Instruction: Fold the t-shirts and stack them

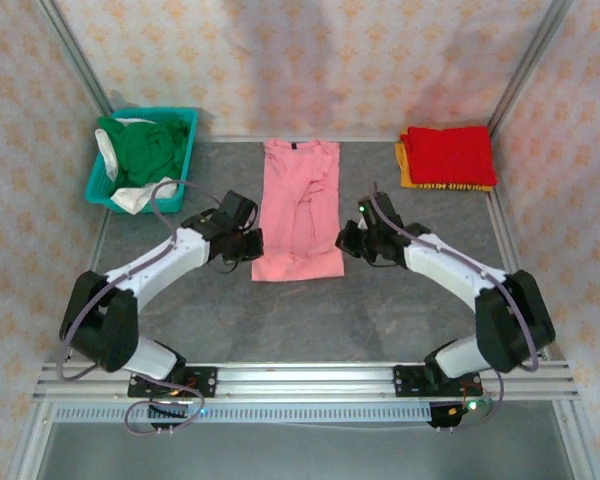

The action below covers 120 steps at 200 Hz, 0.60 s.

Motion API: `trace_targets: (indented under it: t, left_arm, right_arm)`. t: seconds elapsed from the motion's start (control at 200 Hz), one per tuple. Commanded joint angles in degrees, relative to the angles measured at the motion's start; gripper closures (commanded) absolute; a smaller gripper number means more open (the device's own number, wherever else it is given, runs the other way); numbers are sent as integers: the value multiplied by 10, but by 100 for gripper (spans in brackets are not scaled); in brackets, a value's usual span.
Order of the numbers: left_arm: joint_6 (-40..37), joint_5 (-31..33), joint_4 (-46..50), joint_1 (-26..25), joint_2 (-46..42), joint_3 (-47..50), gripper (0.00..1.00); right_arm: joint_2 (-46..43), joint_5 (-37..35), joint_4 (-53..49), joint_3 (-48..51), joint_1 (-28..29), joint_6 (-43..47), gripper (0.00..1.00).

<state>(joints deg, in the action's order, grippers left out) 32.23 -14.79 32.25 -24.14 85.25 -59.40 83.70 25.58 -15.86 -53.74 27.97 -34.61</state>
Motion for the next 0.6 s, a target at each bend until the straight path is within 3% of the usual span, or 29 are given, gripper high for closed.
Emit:
trace_targets:
  t: [0.0, 0.205, 0.596]
  left_arm:
    - [-59, 7, 10, 18, 43, -71, 100]
    - [-91, 7, 21, 43, 141, -169, 100]
    - [-132, 22, 27, 72, 238, -280, 100]
  right_arm:
    - [43, -13, 2, -51, -15, 57, 100]
    - [105, -25, 37, -105, -45, 73, 100]
    - [212, -21, 19, -222, -81, 115, 100]
